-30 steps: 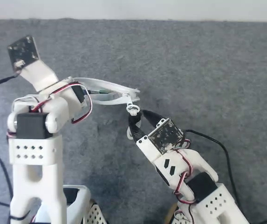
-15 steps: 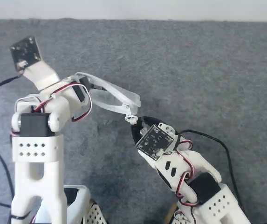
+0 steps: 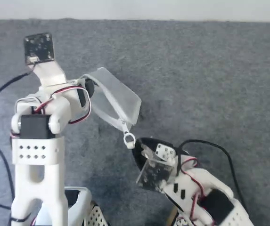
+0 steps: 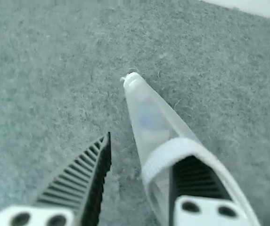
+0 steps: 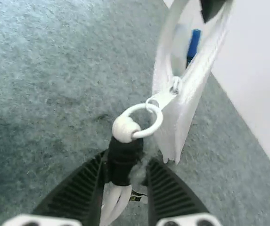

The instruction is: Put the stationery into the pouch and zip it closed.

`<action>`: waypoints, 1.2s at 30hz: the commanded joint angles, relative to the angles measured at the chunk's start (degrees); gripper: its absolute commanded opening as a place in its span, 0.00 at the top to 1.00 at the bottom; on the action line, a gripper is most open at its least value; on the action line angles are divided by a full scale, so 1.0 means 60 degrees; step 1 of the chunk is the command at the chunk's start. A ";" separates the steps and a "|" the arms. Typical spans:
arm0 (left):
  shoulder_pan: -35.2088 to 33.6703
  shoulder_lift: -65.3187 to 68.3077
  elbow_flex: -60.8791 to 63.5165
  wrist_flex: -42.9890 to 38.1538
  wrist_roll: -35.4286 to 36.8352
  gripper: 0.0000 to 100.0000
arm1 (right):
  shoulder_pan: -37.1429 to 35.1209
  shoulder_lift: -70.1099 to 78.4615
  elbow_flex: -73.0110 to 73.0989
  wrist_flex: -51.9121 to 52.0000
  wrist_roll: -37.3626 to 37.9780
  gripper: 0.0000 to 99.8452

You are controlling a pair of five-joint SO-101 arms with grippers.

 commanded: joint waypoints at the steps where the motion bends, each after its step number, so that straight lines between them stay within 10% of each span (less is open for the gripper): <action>1: 0.0264 -0.0410 -0.0828 -0.0293 -0.0615 0.82 | -0.0198 -0.0681 -0.0674 0.0549 0.0337 0.99; 36: 0.5304 -0.0322 -0.0769 -0.2344 -0.4542 0.82 | 0.0637 -0.0784 -0.2168 0.2923 0.1612 0.99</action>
